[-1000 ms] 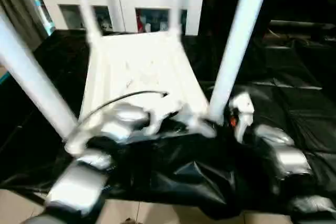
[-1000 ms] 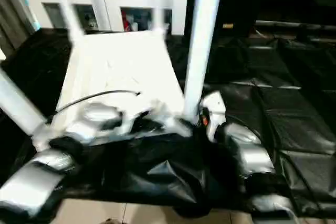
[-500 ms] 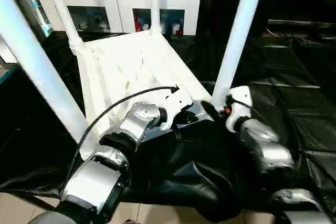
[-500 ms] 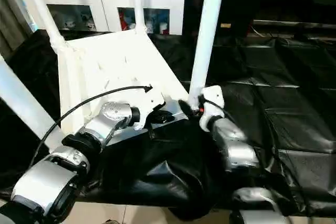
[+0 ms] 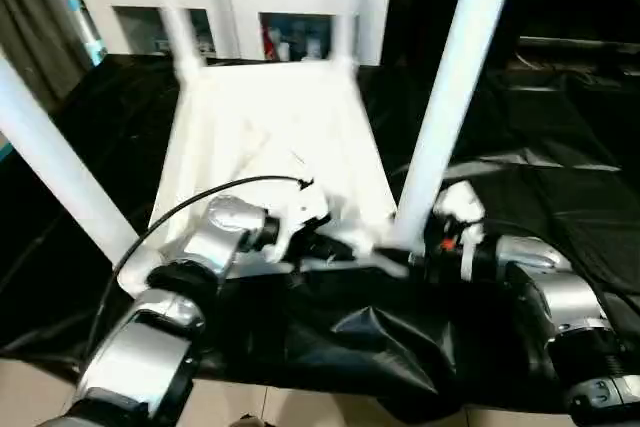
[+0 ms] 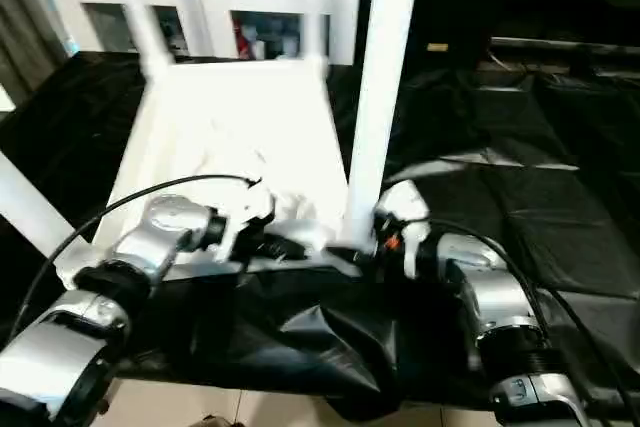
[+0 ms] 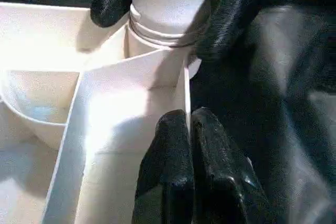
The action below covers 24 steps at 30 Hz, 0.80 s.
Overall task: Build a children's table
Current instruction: Rotate leg to tighten
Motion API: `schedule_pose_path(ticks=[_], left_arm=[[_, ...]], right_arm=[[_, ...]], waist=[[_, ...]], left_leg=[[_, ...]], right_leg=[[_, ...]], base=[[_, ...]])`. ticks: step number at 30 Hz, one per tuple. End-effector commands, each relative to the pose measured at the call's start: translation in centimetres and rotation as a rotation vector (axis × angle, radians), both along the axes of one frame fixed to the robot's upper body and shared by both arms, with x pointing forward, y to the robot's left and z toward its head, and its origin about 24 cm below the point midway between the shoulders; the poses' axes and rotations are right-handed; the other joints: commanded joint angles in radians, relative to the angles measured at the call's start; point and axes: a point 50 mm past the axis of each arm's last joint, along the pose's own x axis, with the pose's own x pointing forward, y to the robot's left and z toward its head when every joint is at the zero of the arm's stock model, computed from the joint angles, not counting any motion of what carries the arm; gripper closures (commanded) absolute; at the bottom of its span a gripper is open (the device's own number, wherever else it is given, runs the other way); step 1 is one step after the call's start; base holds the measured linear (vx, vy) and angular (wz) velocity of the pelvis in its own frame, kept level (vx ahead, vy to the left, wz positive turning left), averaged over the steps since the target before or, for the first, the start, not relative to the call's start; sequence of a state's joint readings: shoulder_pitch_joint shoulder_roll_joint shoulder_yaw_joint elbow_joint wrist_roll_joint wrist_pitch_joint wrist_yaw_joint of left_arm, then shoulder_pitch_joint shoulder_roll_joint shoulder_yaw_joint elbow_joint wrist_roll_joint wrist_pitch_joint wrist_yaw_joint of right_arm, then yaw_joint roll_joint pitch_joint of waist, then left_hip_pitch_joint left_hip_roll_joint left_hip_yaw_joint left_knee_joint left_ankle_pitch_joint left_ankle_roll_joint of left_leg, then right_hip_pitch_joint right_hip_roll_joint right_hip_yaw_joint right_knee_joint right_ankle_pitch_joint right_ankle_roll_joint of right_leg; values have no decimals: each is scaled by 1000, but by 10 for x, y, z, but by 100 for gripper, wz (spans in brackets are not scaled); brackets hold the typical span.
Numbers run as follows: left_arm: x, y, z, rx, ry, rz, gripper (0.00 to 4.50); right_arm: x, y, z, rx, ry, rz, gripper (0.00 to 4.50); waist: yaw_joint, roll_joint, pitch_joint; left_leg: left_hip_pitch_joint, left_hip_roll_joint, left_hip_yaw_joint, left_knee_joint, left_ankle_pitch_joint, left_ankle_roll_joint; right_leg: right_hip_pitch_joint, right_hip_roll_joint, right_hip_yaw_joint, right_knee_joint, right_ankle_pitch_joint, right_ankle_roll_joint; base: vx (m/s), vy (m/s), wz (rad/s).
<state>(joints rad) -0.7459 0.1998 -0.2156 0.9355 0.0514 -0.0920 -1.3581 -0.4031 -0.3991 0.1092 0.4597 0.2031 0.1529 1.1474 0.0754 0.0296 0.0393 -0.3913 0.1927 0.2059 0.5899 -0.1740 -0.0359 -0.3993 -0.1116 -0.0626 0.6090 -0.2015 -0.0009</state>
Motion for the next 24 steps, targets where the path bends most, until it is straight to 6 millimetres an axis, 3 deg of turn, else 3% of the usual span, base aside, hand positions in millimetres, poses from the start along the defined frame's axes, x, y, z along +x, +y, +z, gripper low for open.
schedule_pose_path(ticks=[1,3,4,16,18,19,21,24], left_arm=[[-2,-6,12,-93,-11,-67,450],[-3,-3,11,-89,-8,-69,450],[-3,-3,11,-90,-8,-69,450],[-1,-7,13,-111,-31,-13,450],[6,-12,14,-111,-81,76,450],[12,-18,13,-103,-106,165,450],[15,-21,13,-101,-117,201,450],[20,-34,13,-94,-140,295,450]], right_arm=[[-3,3,-1,-6,18,47,78],[-3,4,-1,-1,21,50,78],[-3,4,-1,2,23,52,101],[-10,11,-7,55,68,53,183],[-7,12,-15,30,59,-29,188],[-2,13,-24,-3,49,-147,189],[1,14,-28,-16,47,-200,189],[9,22,-36,-21,38,-373,191]], waist=[[0,-18,-57],[1,-18,-59],[2,-18,-59],[11,-20,-61],[9,-20,-57],[2,-23,-55],[-4,-25,-52],[-15,-24,-48]], left_leg=[[23,46,-17,-68,-202,90],[22,44,-16,-67,-185,91],[22,45,-16,-66,-179,94],[23,44,-15,-63,-161,99],[22,44,-15,-66,-182,86],[23,42,-17,-69,-206,66],[24,38,-20,-74,-242,35],[26,37,-22,-78,-280,22]], right_leg=[[43,-42,33,-69,-114,-261],[43,-41,33,-66,-91,-263],[43,-41,33,-65,-78,-266],[43,-42,34,-62,-63,-265],[40,-42,34,-67,-105,-254],[37,-44,35,-74,-152,-240],[39,-45,35,-83,-239,-217],[34,-45,39,-92,-310,-187]], base=[[0,0,0],[0,0,0],[0,0,0],[0,0,0],[0,0,0],[0,0,0],[0,0,0],[0,0,0]])
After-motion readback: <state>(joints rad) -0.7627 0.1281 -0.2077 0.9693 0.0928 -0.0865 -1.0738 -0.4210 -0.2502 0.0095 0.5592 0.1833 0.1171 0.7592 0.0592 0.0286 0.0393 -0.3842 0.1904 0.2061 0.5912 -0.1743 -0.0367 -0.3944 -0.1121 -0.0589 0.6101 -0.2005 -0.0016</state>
